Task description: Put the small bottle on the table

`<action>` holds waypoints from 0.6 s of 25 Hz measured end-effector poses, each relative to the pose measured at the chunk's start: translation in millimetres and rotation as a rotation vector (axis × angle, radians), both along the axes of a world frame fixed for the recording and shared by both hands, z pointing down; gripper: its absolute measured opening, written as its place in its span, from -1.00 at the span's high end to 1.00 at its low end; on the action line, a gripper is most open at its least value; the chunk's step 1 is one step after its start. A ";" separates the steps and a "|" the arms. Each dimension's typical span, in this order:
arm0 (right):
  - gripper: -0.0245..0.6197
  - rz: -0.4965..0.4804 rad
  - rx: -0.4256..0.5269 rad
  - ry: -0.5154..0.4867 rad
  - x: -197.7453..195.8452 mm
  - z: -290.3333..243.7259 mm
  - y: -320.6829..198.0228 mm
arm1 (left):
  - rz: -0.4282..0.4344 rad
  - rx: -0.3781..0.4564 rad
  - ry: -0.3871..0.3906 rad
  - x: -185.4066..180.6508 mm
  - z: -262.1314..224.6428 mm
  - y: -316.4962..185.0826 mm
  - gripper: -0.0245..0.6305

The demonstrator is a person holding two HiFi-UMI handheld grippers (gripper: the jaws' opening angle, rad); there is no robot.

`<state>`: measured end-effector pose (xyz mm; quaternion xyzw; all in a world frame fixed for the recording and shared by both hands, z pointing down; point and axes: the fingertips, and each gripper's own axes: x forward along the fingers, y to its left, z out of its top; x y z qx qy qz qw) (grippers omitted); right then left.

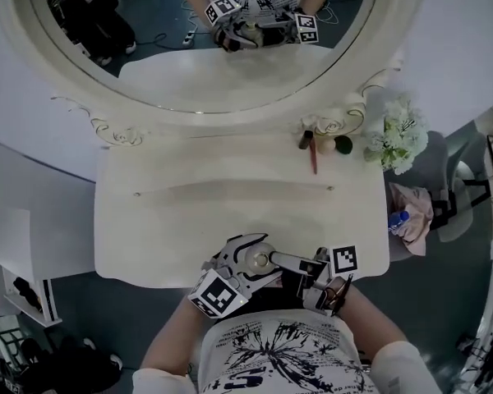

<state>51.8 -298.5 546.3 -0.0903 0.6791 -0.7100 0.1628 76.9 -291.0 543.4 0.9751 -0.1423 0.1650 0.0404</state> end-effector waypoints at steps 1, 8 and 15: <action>-0.22 -0.003 -0.008 0.001 1.5 6.8 -1.1 | -0.003 -0.010 -0.004 1.5 7.3 -0.9 -0.15; -0.22 0.040 -0.078 0.051 15.5 57.3 -10.9 | -0.029 -0.096 -0.050 14.4 61.1 -12.0 -0.15; -0.22 0.058 -0.058 0.116 23.3 84.3 -16.8 | -0.051 -0.137 -0.080 21.3 91.6 -17.1 -0.15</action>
